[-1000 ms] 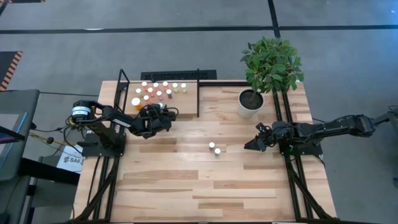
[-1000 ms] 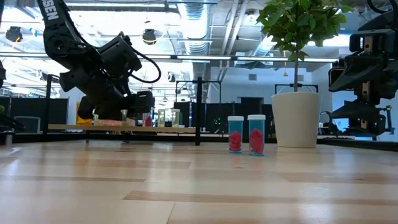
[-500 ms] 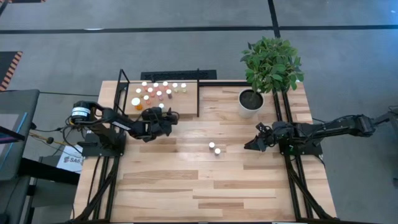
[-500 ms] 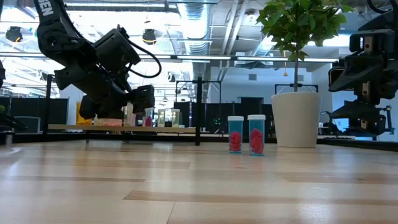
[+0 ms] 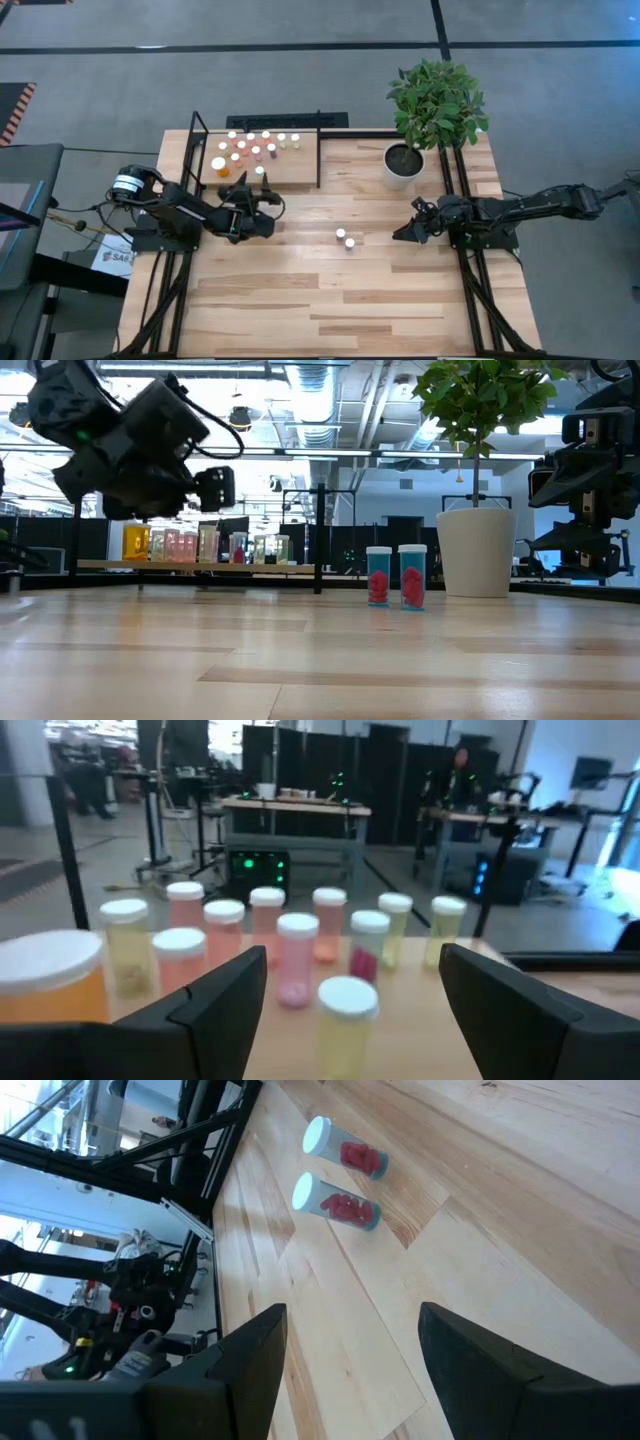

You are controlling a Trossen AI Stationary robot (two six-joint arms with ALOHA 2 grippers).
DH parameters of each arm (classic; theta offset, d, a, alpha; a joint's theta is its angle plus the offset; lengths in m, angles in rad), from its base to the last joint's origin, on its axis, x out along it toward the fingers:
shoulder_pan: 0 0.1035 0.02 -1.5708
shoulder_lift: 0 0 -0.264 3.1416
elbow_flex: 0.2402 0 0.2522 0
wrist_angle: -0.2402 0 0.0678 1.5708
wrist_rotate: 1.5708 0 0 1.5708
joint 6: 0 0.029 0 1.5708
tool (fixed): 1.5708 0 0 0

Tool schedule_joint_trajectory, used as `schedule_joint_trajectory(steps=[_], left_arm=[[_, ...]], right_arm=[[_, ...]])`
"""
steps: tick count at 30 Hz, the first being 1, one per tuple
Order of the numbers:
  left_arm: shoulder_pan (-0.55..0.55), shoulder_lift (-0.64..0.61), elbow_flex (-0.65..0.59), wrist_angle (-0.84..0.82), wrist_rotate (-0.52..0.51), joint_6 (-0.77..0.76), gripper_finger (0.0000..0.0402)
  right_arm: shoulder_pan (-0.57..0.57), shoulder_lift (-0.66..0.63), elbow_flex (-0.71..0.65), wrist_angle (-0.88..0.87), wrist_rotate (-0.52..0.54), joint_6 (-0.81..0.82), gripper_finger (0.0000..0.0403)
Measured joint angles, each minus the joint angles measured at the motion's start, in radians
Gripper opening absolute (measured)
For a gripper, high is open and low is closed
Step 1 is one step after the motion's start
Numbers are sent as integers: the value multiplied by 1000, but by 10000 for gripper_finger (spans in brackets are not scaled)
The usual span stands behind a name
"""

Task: Pick and place medicine bottles onto shelf by color
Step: Put the blue pill bottle on the shelf

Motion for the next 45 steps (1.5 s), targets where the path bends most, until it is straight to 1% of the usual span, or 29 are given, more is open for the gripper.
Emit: schedule_joint_trajectory(steps=[2,6,10,12,15,18,20,22,26,30,38,42,45], left_arm=[[-18,-28,0,-12,-10,1,287],[-18,-120,1,-7,57,102,287],[-2,-254,22,-7,112,289,287],[9,-324,42,-6,168,412,287],[26,-411,78,-6,302,593,287],[41,-464,122,-6,459,742,286],[57,-479,153,-6,574,808,286],[78,-478,192,-6,688,843,286],[131,-440,257,-5,880,826,286],[170,-356,312,-3,999,738,286],[190,-124,410,-11,1115,463,285],[177,-65,433,-15,1181,374,285],[158,-44,432,-35,1210,324,285]], right_arm=[[0,0,0,0,0,0,249],[0,0,0,0,0,0,249],[0,0,0,0,0,0,249],[0,0,0,0,0,0,249],[0,0,0,0,0,0,249],[0,0,0,0,0,0,249],[0,0,0,0,0,0,249],[0,0,0,0,0,0,249],[0,0,0,0,0,0,249],[0,0,0,0,0,0,249],[0,0,0,0,0,0,249],[0,0,0,0,0,0,249],[0,0,0,0,0,0,249]])
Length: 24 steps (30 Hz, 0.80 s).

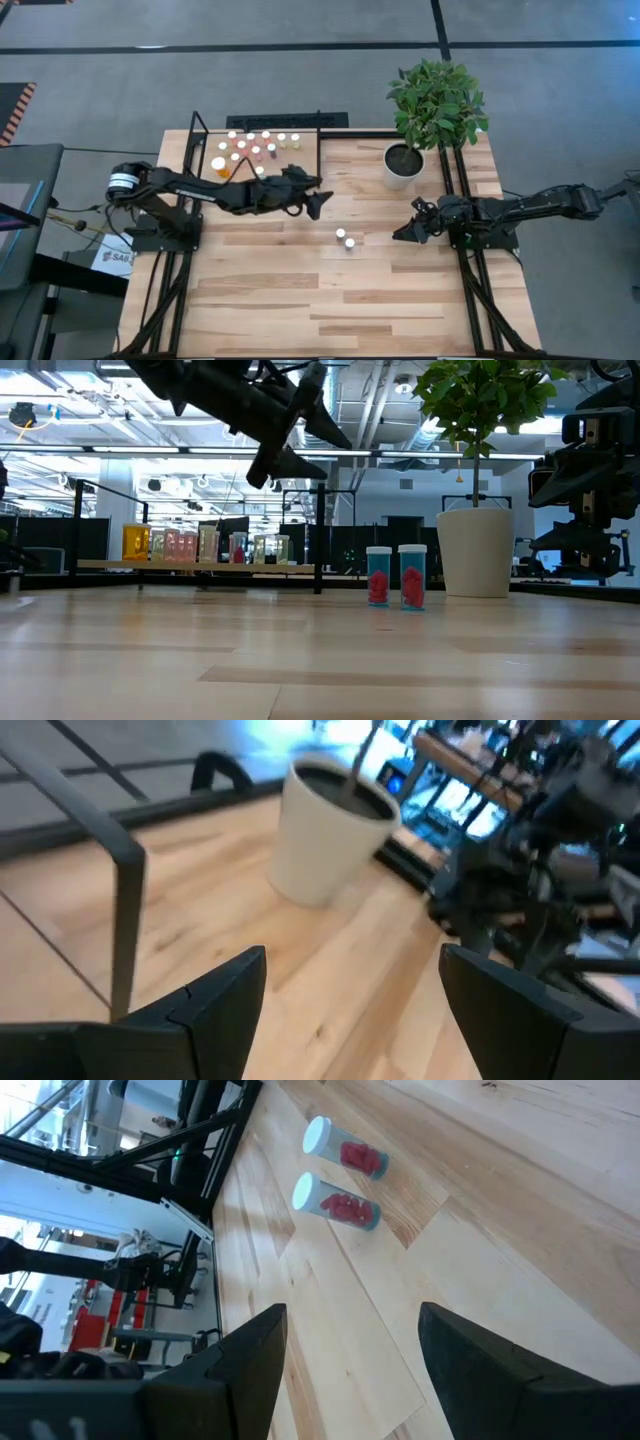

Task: Pick and place medicine bottles onto shelf by color
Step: Put the blue pill bottle on the shelf

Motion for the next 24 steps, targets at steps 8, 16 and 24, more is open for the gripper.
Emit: schedule_joint_trajectory(steps=[8,16,24], left_arm=[[-67,37,0,25,-57,-2,285],[-178,193,91,108,-220,10,285],[-265,382,207,106,-395,153,285]], right_arm=[[0,0,0,0,0,0,249],[0,-2,0,1,0,0,249],[0,-1,0,2,0,0,249]])
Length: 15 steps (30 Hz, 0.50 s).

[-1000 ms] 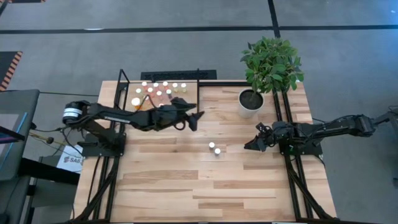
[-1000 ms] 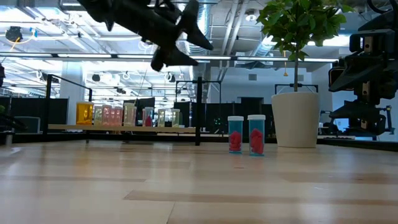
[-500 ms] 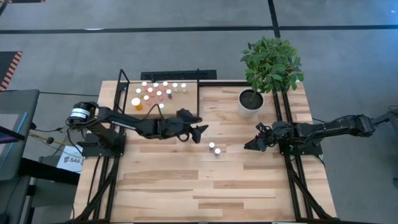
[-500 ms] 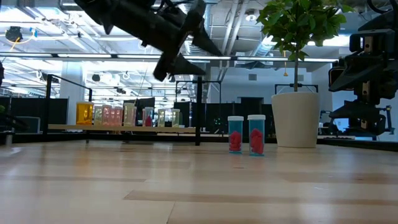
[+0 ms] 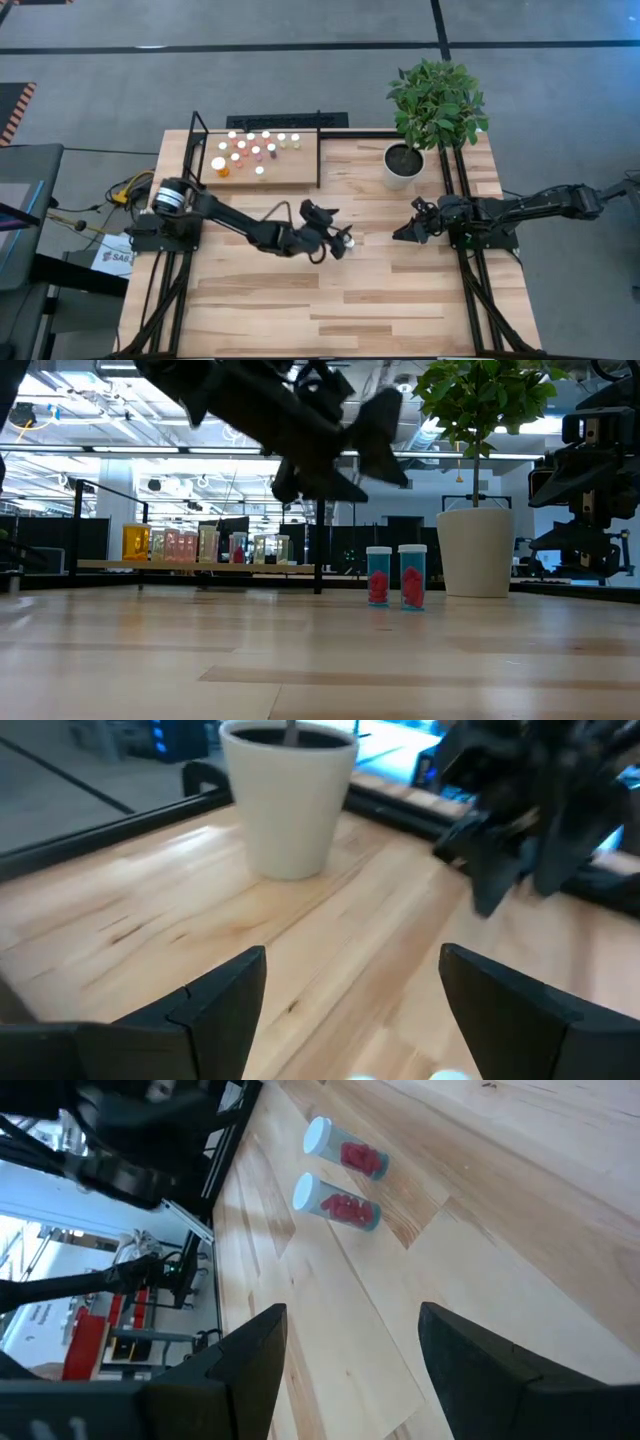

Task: Pick and place medicine bottles onto shelf by color
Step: Put the blue pill bottle on the shelf

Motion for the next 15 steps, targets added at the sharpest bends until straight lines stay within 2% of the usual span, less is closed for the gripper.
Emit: schedule_joint_trajectory(steps=[7,15], left_arm=[[-40,96,17,0,-159,-43,285],[-73,143,17,-15,-154,-101,285]], right_arm=[[0,0,0,0,0,0,249],[0,0,0,0,0,0,249]])
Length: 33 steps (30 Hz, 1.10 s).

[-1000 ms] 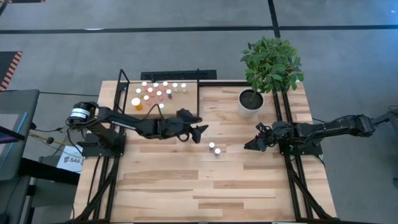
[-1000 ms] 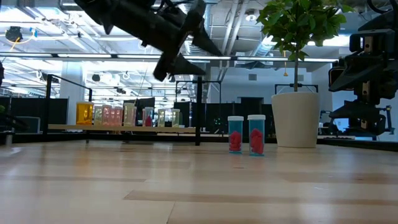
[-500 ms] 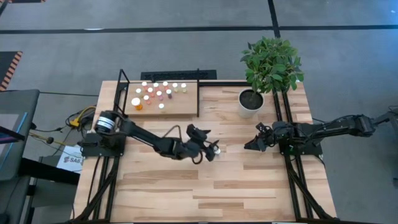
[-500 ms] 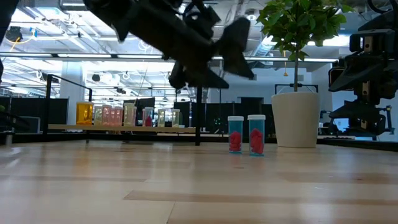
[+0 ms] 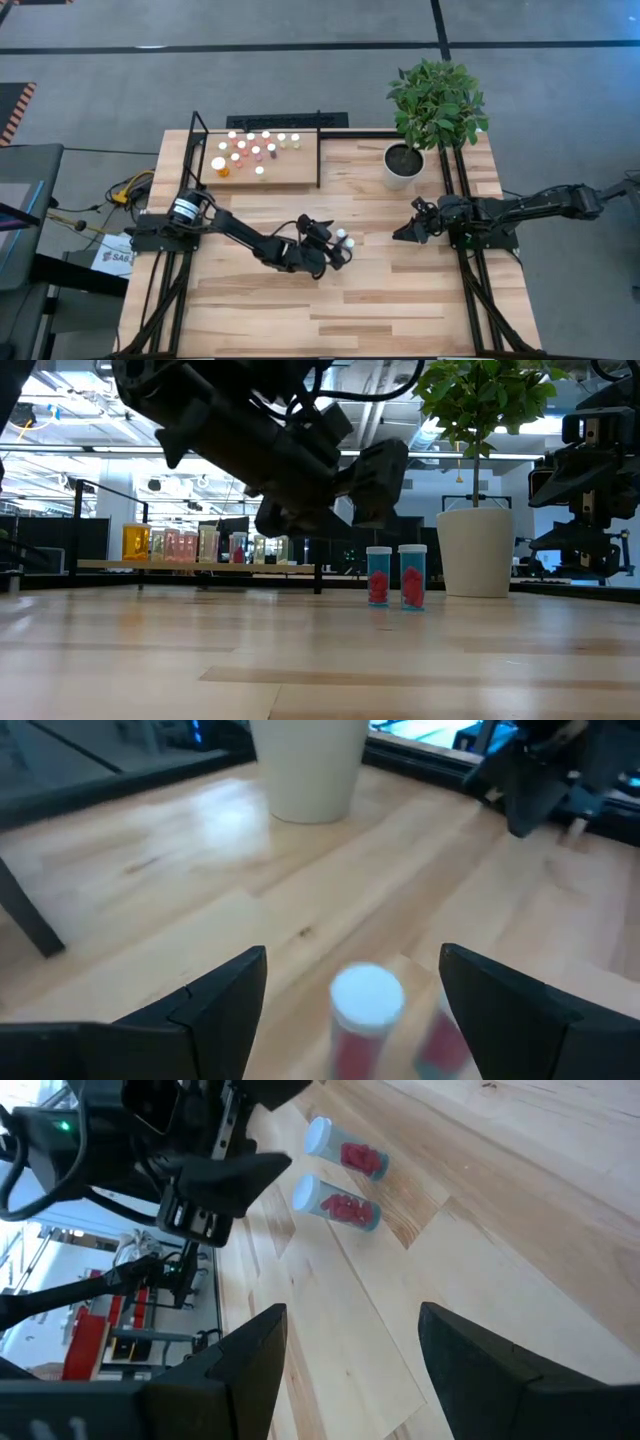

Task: Pick and place medicine bottles onto shelf by color
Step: Put the blue pill bottle on the shelf

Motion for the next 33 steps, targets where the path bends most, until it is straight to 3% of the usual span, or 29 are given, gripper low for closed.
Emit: schedule_joint_trajectory(steps=[9,33], left_arm=[[8,0,-1,-101,48,-50,285],[79,0,-1,-116,159,-50,286]], right_arm=[[0,0,0,0,0,0,249],[0,0,0,1,0,0,249]])
